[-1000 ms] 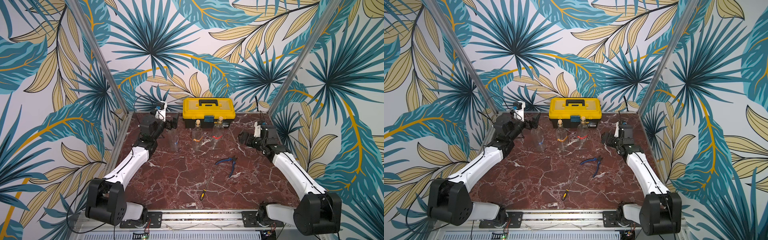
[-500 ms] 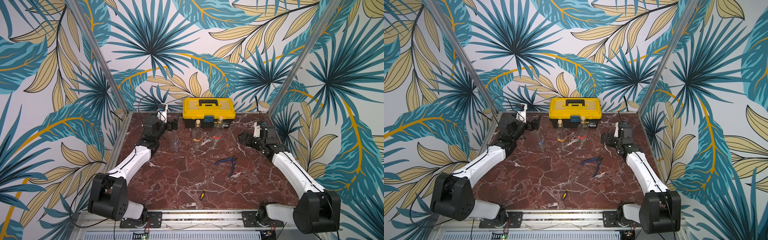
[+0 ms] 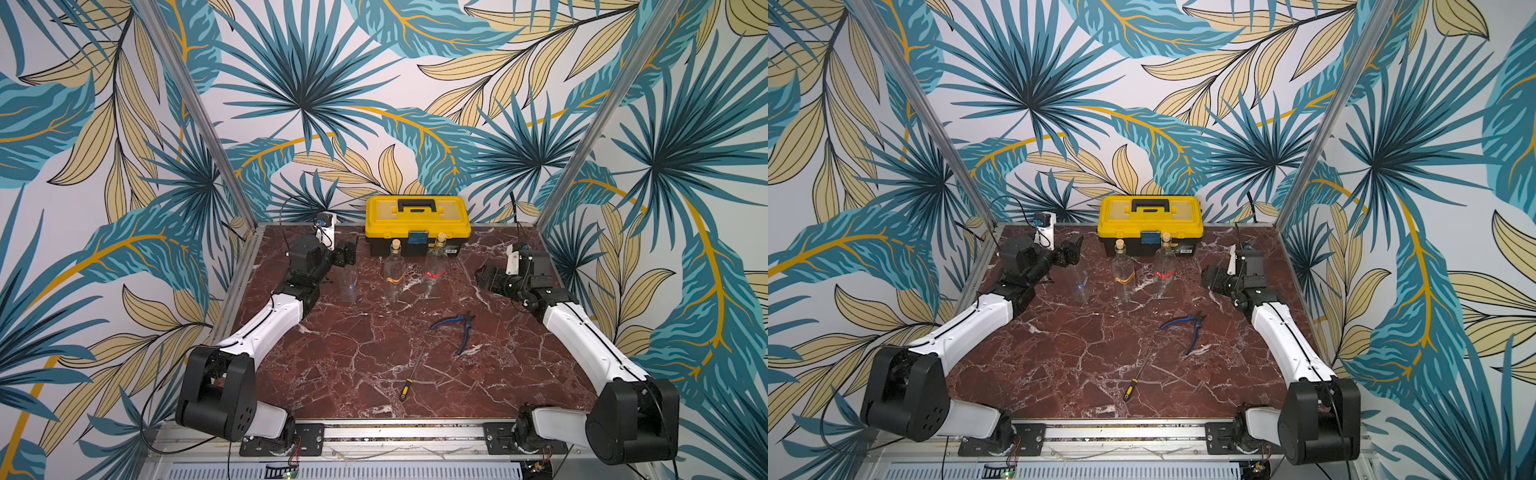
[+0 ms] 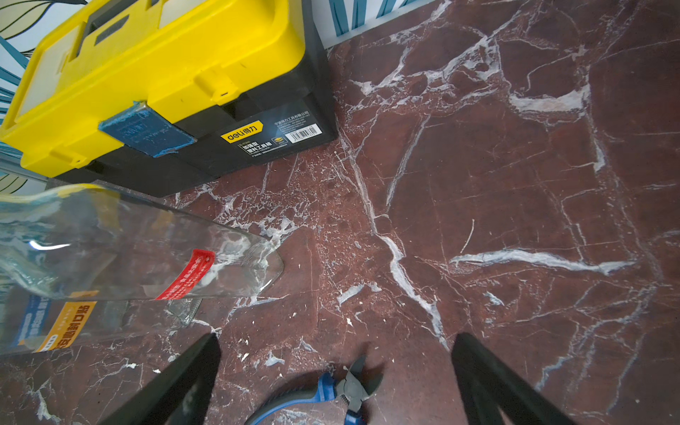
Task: Remove the label from the bottle
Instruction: Pick up the bottle from the center of the board.
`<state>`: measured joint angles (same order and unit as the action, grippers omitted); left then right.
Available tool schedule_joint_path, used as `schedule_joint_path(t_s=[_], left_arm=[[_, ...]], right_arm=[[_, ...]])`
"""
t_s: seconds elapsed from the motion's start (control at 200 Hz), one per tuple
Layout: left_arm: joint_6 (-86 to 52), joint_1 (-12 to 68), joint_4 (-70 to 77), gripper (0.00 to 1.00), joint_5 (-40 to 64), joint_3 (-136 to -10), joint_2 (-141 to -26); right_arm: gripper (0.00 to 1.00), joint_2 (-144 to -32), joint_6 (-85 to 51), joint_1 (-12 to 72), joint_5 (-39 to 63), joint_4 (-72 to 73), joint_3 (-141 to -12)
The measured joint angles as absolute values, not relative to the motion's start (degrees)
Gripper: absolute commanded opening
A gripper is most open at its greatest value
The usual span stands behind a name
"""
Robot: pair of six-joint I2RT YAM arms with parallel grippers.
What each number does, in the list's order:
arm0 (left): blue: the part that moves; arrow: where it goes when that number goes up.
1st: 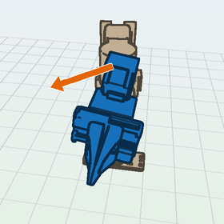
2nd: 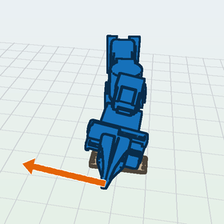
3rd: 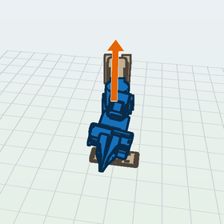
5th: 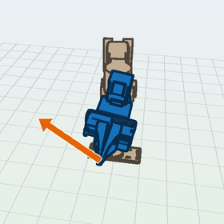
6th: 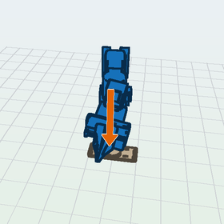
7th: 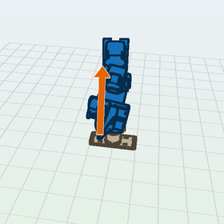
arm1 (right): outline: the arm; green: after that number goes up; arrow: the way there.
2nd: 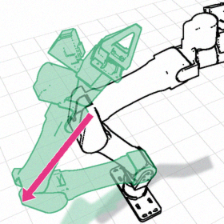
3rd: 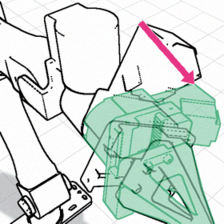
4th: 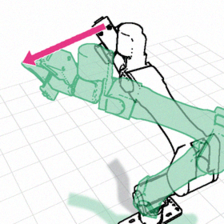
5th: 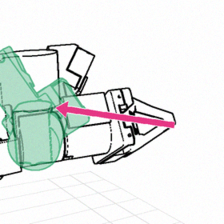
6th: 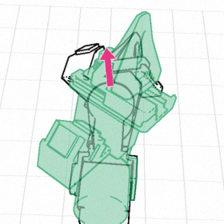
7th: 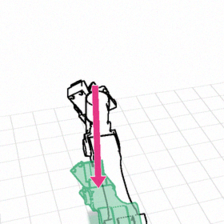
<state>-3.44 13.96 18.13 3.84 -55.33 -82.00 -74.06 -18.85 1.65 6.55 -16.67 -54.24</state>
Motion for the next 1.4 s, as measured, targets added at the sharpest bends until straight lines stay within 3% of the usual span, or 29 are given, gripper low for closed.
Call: schedule_joint_path(t_s=[1.131, 1.402], left_arm=[[-4.8, 14.0, 18.2, 0.65, 4.1, -53.7, -82.6], [-4.8, 14.0, 18.2, 0.53, 4.1, -53.7, -82.6]], right_arm=[[0.99, -74.9, -18.9, 2.1, 6.9, -16.6, -54.2], [0.99, -75.0, -18.9, 2.3, 7.0, -16.6, -54.2]])
